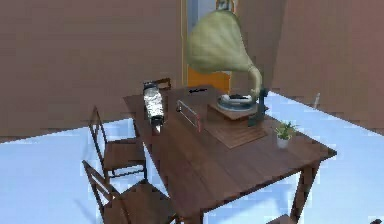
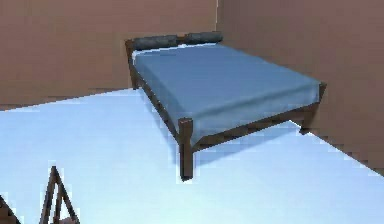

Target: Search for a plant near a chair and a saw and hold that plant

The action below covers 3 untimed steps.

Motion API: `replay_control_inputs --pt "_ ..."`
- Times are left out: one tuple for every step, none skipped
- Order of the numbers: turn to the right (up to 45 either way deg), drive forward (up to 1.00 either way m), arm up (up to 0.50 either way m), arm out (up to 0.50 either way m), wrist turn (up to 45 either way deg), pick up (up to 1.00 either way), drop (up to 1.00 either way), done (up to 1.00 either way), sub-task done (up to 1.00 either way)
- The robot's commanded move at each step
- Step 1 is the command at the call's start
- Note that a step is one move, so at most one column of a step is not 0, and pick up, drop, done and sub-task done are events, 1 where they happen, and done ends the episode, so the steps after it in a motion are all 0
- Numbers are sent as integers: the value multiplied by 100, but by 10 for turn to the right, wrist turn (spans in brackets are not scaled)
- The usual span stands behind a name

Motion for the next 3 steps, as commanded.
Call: replay_control_inputs --pt "450 0 0 0 0 0 0 0 0" --pt "450 0 0 0 0 0 0 0 0" --pt "90 0 0 0 0 0 0 0 0"
